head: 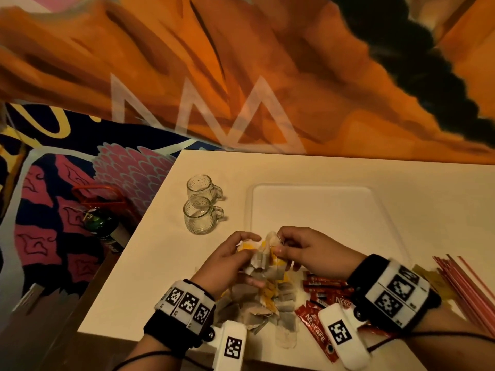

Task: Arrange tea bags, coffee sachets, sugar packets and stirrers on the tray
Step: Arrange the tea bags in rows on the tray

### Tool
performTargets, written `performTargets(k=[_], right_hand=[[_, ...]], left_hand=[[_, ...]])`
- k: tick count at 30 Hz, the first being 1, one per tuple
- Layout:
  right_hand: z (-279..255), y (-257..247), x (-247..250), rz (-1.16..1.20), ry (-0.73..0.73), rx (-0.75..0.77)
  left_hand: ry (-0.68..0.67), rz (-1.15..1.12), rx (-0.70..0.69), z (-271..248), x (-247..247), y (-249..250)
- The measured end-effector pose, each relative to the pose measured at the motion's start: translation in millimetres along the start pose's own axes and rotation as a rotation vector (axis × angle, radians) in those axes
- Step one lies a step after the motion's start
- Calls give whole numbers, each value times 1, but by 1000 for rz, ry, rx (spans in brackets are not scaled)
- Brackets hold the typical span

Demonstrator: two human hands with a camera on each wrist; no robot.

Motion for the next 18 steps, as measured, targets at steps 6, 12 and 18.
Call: performTargets(k=[6,12,18], right_hand=[[-4,5,2,14,52,-7],[-16,16,14,203,168,59],[-35,33,29,426,242,111]], left_hand=[[8,-44,63,6,-19,-5],[72,-84,-24,14,-29,-3],[164,-178,-65,23,-35,-9]])
Point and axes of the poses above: each hand's wrist, its own z-axis towards the middle knuckle, its own x-axis out of the back of the hand, y = z × x, the point moved 9 cm from there along z, towards the middle knuckle, and after that the axes turned 14 degrees about -y, right-handed, at the moved point
